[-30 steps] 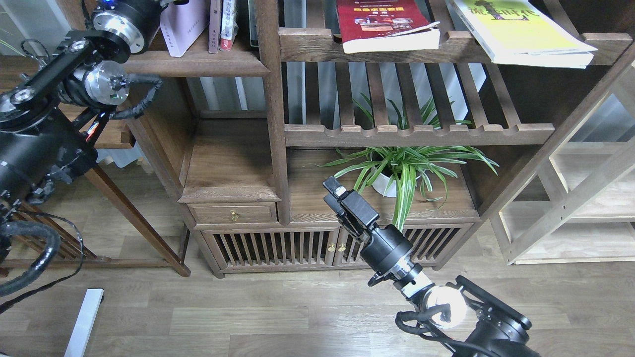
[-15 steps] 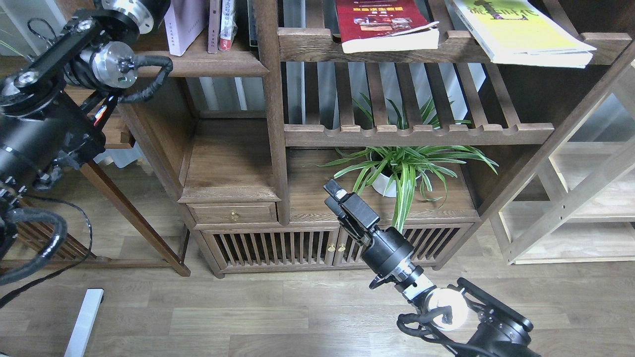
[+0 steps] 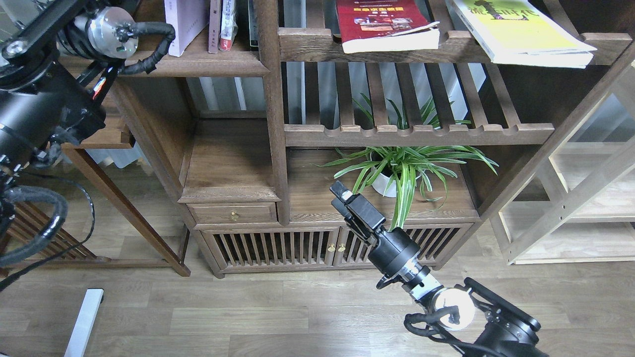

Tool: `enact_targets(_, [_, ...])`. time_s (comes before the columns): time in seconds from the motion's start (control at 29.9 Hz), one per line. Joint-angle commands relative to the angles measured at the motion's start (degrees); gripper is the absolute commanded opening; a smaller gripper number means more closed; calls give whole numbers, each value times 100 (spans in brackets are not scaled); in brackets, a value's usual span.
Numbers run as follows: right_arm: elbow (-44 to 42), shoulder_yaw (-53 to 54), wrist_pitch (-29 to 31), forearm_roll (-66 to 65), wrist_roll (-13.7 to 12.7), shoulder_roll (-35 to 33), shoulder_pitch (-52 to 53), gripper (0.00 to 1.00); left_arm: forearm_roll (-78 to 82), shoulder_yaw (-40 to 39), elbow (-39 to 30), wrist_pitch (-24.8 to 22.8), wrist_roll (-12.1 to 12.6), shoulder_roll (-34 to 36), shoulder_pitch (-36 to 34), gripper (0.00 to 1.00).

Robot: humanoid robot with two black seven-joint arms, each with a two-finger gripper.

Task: Organize books on shelf

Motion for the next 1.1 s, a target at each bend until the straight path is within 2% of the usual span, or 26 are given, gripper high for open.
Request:
enact_targets(0.0, [-3,4,0,0,0,-79,-45,85,-7,-4,0,3,-16,-15,-127,52])
enact_targets(0.33, [-3,13,0,-9,0,-246,-177,85,-7,-118,-70,3,1,55,-312,52])
enact_targets(0.5, [-3,57,0,-9,0,-263,-168,85,-7,-83,-316,-58,10,388,-294,62])
enact_targets(0.6, [-3,13,0,-26,0,-290,-168,85,-7,-83,-553,-58,28,599,-259,64])
enact_targets(0.7, [-3,31,0,-88,-9,-299,-142,87,-16,-92,-851,-137,10,688,-207,70])
enact_targets(0.9, [58,48,0,-167,-9,-483,-89,91,-279,-127,-1484,-296,-16,855,-5,73])
enact_targets(1.07, [76,48,0,-343,-9,-720,-107,93,-473,-127,-2047,-471,-25,1408,215,76])
